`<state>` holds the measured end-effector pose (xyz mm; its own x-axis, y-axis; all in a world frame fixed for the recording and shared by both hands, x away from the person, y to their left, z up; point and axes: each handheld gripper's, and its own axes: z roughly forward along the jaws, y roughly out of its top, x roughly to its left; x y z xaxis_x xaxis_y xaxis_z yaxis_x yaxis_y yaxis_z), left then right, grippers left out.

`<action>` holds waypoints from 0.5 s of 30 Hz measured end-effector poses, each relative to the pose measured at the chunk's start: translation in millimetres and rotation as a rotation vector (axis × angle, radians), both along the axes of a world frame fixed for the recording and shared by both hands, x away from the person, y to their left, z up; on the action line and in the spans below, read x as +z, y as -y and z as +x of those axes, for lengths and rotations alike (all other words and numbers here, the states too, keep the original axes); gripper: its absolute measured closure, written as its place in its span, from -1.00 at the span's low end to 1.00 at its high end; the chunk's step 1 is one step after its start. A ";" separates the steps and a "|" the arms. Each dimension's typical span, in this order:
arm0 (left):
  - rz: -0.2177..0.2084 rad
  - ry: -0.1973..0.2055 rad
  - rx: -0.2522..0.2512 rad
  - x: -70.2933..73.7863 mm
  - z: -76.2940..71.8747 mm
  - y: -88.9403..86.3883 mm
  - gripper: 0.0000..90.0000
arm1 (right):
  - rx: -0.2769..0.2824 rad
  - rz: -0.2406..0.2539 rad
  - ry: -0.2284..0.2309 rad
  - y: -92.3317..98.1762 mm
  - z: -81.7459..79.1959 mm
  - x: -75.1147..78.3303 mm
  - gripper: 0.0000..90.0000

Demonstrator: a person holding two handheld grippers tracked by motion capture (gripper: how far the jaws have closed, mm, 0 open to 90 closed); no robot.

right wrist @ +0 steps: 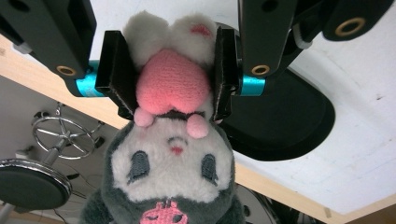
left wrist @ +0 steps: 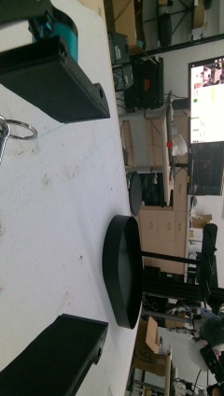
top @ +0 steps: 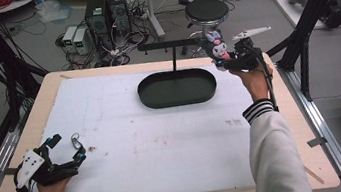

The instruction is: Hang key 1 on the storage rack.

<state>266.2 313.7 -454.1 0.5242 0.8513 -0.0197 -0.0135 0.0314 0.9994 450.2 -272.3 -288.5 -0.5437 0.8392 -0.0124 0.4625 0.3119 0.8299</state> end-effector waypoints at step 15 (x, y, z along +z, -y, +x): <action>0.001 -0.001 0.000 0.0 0.1 -0.3 -0.96 | -0.039 0.065 0.021 4.1 9.2 -5.7 0.25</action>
